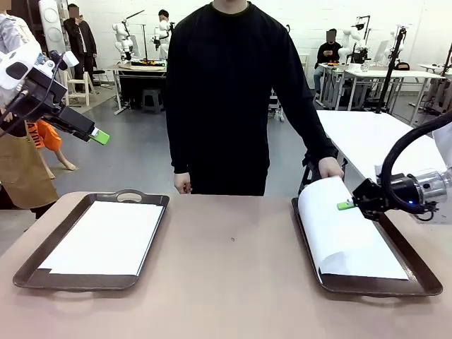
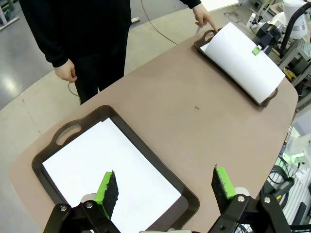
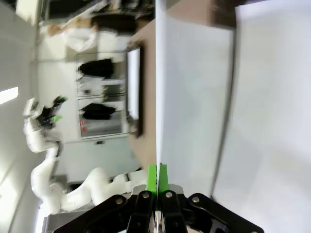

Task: Sort the A4 documents.
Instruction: Place the A4 Paper in the designated Handle tray.

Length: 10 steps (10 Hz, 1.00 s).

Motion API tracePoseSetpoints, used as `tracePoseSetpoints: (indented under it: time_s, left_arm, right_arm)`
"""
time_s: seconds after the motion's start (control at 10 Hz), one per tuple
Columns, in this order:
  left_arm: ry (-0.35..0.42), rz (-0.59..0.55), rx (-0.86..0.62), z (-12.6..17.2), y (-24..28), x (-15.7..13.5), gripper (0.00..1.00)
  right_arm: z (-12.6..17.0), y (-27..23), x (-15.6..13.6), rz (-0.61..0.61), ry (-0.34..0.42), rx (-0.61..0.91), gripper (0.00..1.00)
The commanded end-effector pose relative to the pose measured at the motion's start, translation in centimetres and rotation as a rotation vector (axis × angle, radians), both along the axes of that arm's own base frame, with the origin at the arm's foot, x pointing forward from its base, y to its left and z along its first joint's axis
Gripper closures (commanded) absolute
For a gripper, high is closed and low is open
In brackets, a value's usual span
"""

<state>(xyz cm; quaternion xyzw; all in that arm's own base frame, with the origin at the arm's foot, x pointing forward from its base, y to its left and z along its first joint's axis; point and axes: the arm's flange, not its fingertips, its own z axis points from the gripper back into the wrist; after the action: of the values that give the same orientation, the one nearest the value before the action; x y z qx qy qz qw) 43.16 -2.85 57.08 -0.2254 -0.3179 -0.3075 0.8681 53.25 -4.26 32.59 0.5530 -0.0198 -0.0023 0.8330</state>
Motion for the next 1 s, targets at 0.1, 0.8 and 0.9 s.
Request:
tracePoseSetpoints:
  time_s: [0.1, 0.8, 0.9]
  left_arm:
    - [-0.007, -0.011, -0.001, 0.0, 0.2, 0.0, 0.0]
    - [-0.007, -0.011, -0.001, 0.0, 0.2, 0.0, 0.0]
    - [-0.007, -0.011, -0.001, 0.0, 0.2, 0.0, 0.0]
  right_arm:
    - [-0.6, -1.0, -0.2, -0.058, -0.051, -0.291, 0.99]
    - [0.8, -3.0, 0.6, -0.044, -0.062, -0.562, 0.99]
    - [0.9, -3.3, 0.4, -0.043, -0.056, -0.577, 0.99]
